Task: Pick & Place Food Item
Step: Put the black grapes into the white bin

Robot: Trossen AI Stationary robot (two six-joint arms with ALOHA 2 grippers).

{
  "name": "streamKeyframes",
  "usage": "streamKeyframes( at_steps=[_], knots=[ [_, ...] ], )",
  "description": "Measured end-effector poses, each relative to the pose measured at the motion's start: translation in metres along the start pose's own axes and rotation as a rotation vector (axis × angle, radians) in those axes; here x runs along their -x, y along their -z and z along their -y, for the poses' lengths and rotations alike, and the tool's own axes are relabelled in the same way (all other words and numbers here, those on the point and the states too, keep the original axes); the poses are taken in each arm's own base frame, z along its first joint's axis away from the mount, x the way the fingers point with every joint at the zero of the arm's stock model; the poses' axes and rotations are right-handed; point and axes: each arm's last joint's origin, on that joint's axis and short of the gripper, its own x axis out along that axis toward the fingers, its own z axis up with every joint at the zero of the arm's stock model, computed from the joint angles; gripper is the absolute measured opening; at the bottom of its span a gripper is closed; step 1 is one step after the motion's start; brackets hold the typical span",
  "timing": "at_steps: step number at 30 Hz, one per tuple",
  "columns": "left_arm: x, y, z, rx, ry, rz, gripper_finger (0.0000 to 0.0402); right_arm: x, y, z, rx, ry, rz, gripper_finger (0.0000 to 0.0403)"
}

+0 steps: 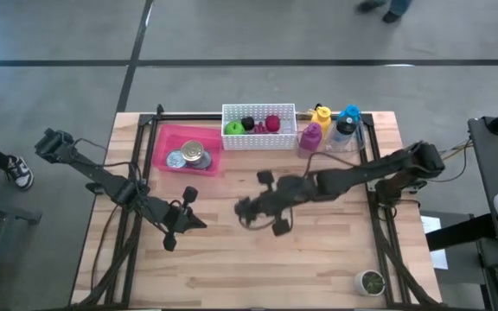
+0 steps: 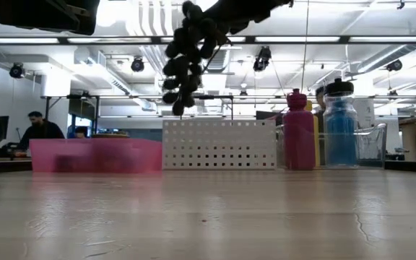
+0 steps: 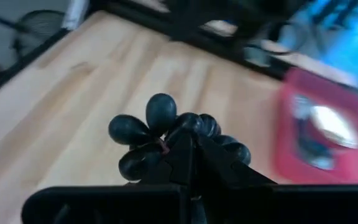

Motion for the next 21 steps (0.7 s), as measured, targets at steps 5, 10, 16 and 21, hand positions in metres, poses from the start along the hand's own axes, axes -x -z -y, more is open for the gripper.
streamKeyframes(
  at_steps=[5, 10, 16, 21],
  knots=[
    [0.000, 0.000, 0.000, 0.000, 0.000, 0.000, 0.0009, 0.025, -0.001, 0.036, -0.025, 0.166, -0.023, 0.0008],
    [0.000, 0.000, 0.000, 0.000, 0.000, 0.000, 0.0009, 0.045, 0.000, 0.072, -0.060, 0.289, -0.004, 0.0008],
    [0.000, 0.000, 0.000, 0.000, -0.001, 0.000, 0.0010, 0.059, 0.008, 0.113, -0.109, 0.418, 0.016, 0.0008],
    [0.000, 0.000, 0.000, 0.000, -0.001, 0.000, 0.0010, 0.072, 0.019, 0.146, -0.156, 0.527, 0.031, 0.0008]
  ],
)
